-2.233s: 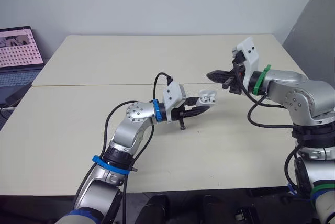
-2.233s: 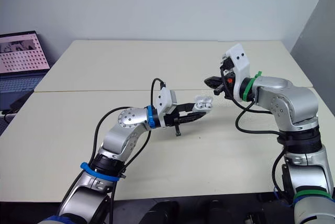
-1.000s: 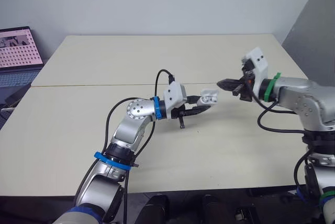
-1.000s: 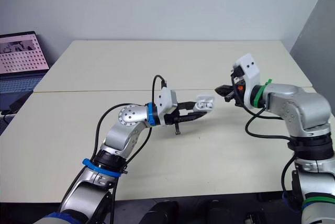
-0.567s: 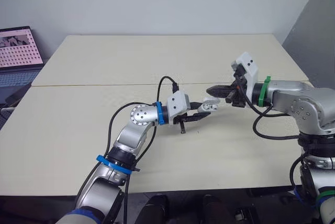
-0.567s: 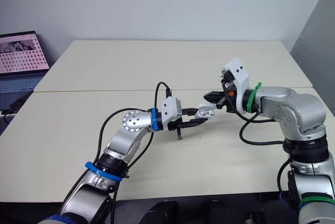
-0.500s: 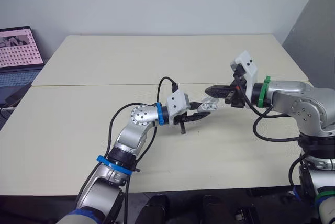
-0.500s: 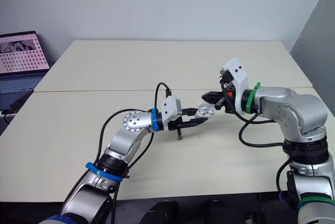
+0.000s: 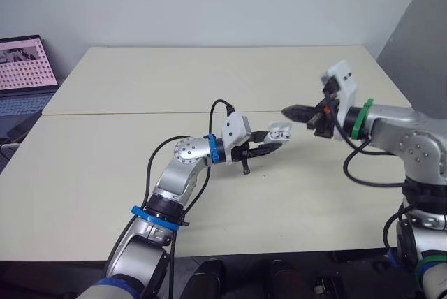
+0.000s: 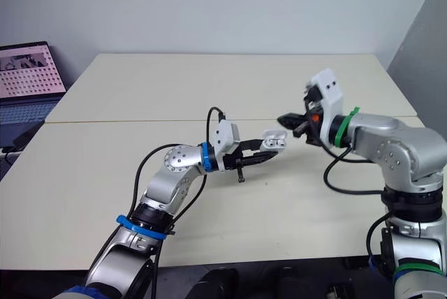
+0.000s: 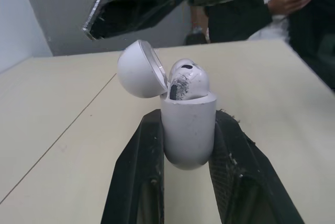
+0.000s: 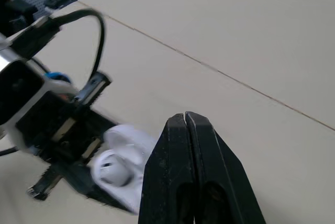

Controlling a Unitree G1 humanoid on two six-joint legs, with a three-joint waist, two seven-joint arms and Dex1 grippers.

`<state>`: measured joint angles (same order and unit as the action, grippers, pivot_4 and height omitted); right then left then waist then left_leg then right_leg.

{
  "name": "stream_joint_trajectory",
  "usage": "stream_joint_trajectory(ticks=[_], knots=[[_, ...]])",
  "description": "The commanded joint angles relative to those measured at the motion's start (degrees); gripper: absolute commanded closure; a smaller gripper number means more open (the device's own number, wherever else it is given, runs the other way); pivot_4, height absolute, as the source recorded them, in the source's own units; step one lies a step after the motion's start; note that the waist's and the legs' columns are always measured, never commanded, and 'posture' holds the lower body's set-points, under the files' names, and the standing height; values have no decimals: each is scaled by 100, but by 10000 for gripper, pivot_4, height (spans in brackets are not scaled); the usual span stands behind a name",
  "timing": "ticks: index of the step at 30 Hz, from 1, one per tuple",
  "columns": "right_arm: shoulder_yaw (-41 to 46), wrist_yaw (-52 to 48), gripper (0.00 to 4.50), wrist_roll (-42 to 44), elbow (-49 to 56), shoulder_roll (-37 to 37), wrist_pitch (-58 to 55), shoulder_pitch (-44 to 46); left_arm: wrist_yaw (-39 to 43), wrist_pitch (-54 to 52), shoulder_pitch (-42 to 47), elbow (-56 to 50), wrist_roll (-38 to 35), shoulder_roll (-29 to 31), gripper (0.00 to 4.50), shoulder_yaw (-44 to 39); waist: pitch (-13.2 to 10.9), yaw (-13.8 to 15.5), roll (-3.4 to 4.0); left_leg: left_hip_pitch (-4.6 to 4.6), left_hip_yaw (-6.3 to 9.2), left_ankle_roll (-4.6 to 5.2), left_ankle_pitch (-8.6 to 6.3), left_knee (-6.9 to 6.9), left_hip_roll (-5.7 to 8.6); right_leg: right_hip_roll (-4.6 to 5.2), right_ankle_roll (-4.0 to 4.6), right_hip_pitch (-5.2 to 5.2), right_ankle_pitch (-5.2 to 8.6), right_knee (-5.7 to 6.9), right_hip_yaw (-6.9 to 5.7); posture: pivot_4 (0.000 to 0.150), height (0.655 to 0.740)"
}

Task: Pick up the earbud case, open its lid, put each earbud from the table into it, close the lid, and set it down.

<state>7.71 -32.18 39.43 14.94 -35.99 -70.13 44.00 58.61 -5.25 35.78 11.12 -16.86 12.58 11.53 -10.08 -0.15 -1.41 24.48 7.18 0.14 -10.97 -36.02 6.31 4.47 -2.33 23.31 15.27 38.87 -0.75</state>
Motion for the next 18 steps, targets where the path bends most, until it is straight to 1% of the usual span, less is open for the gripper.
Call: stream_joint_trajectory(ticks=[1,5,9,13,18], knots=[[136,-8,44760,-147,-116,-157,290,-120,159,-506,-25,-638,-681,-37,37479,-252,0,-1,0,0,0,0,0,0,0,0,0,0,0,0,0,1500,7400],[-39,41,44760,-186,-72,13,386,-467,113,-730,-50,-832,-767,-53,37479,-216,0,-1,0,0,-2,0,0,0,0,0,0,-2,0,0,2,1500,7400],[-93,220,44760,-180,-71,371,325,-353,51,-805,-17,-847,-736,-96,37479,-188,0,-20,2,-1,-4,0,0,-1,-2,-1,0,0,0,3,4,1500,7400],[122,358,44760,207,68,755,-77,-31,73,-848,-37,-813,-676,-64,37479,-155,0,-19,2,-1,-4,-1,1,0,-2,-2,0,1,0,3,5,1500,7400],[463,460,44760,907,440,1007,-785,138,85,-917,-60,-816,-669,-5,37479,-157,0,-10,2,0,-1,-1,1,-1,-1,-1,1,0,0,2,4,1500,7400]])
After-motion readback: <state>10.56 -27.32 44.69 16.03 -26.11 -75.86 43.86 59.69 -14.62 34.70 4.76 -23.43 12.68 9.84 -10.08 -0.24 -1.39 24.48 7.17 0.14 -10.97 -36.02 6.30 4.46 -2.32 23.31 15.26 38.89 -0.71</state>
